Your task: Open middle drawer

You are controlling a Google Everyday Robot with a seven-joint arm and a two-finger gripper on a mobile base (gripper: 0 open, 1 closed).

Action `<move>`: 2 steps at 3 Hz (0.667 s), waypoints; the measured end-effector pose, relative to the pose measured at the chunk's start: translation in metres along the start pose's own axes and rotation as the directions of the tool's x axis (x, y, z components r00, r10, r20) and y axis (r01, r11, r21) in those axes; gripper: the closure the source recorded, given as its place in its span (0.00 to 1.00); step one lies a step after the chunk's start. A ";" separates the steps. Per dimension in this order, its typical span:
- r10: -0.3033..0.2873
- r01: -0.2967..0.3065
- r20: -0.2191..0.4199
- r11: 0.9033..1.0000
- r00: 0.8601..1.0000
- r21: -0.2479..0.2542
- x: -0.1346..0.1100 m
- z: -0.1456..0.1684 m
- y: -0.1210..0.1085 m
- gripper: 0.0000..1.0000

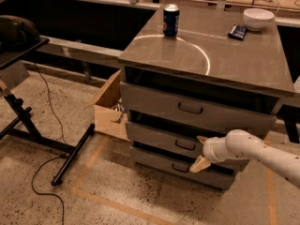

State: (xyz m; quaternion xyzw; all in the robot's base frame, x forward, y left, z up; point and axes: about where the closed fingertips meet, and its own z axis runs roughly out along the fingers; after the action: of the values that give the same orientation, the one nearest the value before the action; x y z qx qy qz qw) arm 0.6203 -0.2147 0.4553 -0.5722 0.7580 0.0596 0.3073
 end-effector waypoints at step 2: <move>-0.008 0.008 0.000 1.000 1.000 -0.002 -0.002 0.003 0.006 0.00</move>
Offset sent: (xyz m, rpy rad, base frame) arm -0.0052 0.0035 0.0000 -0.0027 -0.0079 0.0013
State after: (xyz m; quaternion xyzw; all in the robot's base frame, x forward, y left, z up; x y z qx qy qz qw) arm 0.6163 -0.2096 0.4521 -0.5756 0.7556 0.0593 0.3070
